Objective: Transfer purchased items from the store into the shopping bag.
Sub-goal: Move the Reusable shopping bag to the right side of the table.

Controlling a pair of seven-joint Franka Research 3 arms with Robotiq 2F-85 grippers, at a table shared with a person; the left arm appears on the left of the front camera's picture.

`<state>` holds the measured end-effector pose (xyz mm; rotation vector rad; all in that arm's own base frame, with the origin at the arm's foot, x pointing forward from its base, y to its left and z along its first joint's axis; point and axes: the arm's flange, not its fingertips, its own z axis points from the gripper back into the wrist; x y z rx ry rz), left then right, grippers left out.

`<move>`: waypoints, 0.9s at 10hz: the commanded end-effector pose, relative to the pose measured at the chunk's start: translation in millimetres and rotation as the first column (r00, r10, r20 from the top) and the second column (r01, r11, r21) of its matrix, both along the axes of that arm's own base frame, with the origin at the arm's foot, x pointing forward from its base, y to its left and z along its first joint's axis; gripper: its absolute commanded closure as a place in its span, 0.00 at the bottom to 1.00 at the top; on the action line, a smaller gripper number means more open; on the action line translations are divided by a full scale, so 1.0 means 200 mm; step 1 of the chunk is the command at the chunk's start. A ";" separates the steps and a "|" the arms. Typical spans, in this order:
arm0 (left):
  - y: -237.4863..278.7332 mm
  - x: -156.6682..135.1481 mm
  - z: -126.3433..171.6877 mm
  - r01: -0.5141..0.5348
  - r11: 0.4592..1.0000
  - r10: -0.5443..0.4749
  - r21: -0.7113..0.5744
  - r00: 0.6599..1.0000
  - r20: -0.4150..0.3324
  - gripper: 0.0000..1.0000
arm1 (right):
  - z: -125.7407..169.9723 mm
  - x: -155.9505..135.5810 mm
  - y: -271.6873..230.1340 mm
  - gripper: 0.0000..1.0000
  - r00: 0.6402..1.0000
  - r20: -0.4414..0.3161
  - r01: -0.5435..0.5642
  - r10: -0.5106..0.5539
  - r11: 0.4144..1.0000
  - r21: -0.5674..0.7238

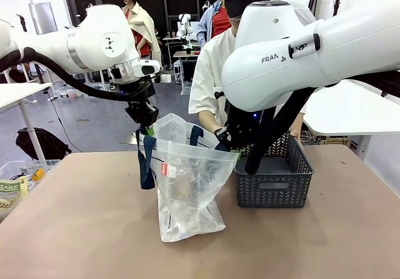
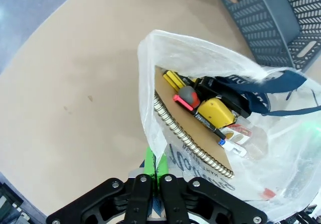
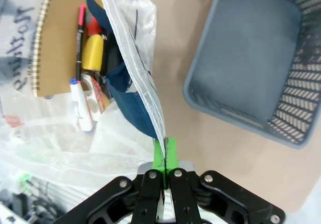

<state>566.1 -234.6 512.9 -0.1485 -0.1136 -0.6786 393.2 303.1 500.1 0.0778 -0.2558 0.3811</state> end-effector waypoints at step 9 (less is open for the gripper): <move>0.05 0.10 -0.09 0.149 0.894 -0.197 -0.423 0.978 -0.073 1.00 | 0.09 0.05 0.34 1.00 0.850 0.106 -0.486 0.516 0.845 -0.223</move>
